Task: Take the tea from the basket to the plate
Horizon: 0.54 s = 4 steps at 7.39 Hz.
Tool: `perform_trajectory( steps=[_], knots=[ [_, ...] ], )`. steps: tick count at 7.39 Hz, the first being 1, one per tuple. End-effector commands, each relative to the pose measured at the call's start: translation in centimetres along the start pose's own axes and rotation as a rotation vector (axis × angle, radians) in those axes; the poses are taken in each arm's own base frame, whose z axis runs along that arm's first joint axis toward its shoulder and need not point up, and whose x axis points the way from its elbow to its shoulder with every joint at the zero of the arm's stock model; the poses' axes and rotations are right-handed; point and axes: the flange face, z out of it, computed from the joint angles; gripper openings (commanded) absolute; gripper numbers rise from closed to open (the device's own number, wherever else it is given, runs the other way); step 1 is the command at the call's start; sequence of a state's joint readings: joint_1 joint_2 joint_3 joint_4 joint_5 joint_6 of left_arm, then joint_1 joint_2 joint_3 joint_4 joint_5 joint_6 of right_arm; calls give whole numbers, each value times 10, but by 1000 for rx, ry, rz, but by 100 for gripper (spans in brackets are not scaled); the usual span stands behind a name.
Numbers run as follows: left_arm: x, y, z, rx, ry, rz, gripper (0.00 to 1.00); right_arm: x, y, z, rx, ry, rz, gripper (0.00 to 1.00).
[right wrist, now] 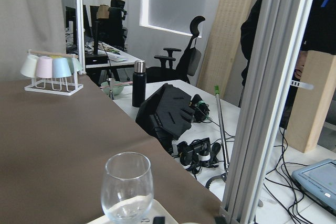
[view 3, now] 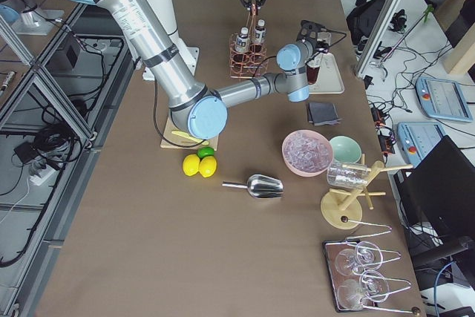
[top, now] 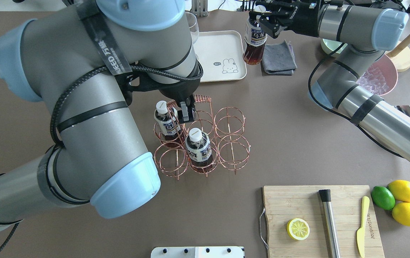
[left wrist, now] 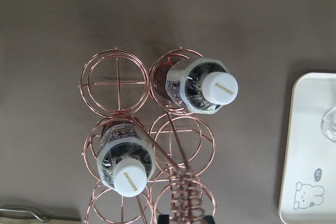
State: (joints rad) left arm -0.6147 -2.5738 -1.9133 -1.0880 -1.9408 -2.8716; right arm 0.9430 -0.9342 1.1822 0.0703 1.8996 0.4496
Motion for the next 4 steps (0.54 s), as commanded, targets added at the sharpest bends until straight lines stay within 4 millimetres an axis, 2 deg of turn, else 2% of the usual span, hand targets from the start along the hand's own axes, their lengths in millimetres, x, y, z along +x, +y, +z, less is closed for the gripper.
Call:
perform_trajectory(
  steps=[1,3,4],
  knots=[
    [26,-30,-39,-24,15,-9,0,19,30,41,2,197,23,0],
    [47,-63,-63,13,35,12,0,17,25,66,31,263,48,0],
    [59,-74,-68,42,45,65,0,5,27,79,60,287,120,0]
  ],
)
